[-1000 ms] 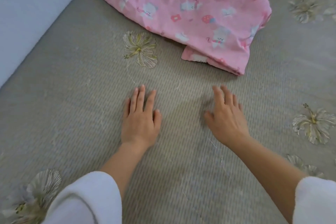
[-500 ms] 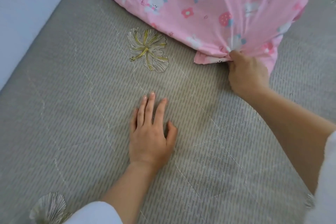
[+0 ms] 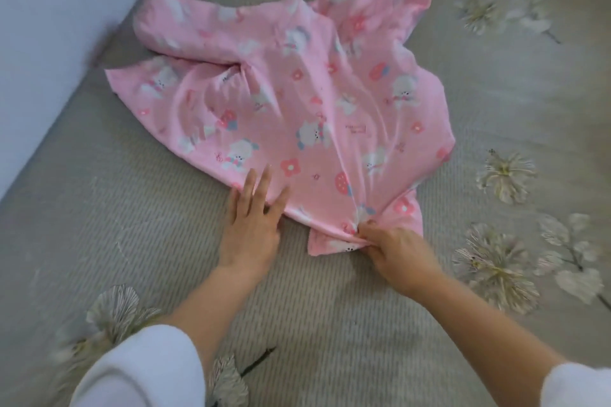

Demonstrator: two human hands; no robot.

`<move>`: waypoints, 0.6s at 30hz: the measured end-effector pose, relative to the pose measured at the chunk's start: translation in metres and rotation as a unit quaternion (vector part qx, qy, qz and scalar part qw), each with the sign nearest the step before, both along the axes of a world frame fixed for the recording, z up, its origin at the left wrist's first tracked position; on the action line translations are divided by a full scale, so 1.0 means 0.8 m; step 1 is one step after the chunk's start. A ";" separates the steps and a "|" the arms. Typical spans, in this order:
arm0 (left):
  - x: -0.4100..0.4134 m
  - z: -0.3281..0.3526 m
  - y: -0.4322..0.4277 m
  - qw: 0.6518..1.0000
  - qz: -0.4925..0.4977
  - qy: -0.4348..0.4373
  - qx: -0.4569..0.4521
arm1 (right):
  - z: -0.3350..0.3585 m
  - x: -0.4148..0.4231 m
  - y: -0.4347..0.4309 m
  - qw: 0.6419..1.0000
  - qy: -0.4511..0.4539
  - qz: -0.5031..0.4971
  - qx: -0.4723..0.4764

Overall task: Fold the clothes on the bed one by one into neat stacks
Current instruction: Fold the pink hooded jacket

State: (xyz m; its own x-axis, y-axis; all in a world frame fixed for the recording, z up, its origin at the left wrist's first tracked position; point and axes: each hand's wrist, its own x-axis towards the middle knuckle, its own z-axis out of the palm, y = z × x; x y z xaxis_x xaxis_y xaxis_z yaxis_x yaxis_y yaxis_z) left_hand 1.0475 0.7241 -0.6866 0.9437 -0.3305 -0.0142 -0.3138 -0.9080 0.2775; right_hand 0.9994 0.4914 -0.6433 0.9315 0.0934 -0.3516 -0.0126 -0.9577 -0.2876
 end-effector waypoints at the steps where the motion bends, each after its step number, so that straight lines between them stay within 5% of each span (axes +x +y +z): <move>1: -0.010 0.008 0.004 0.999 -0.033 0.011 0.025 | 0.006 -0.020 -0.002 1.000 0.029 0.010 -0.007; 3: -0.034 0.026 0.009 0.992 -0.107 0.059 0.029 | 0.014 -0.060 -0.010 0.993 0.105 0.042 -0.038; 6: -0.095 0.064 -0.004 0.950 -0.187 0.244 0.051 | 0.033 -0.122 -0.021 0.963 0.259 0.062 -0.029; 9: -0.149 0.096 -0.024 0.852 -0.252 0.451 0.090 | 0.059 -0.179 -0.038 0.889 0.455 0.046 0.006; 11: -0.160 0.116 -0.027 0.752 -0.246 0.607 0.080 | 0.085 -0.195 -0.058 0.831 0.556 -0.012 0.029; 13: -0.152 0.128 -0.028 0.691 -0.176 0.701 -0.017 | 0.100 -0.189 -0.083 0.860 0.493 -0.104 0.080; 15: -0.133 0.131 -0.032 0.785 -0.068 0.589 -0.177 | 0.103 -0.166 -0.104 0.906 0.297 -0.258 0.157; 17: -0.096 0.122 -0.036 0.908 0.068 0.325 -0.254 | 0.095 -0.136 -0.118 0.899 0.078 -0.395 0.169; 18: -0.075 0.116 -0.034 0.943 0.105 0.210 -0.236 | 0.088 -0.123 -0.122 0.893 0.005 -0.428 0.137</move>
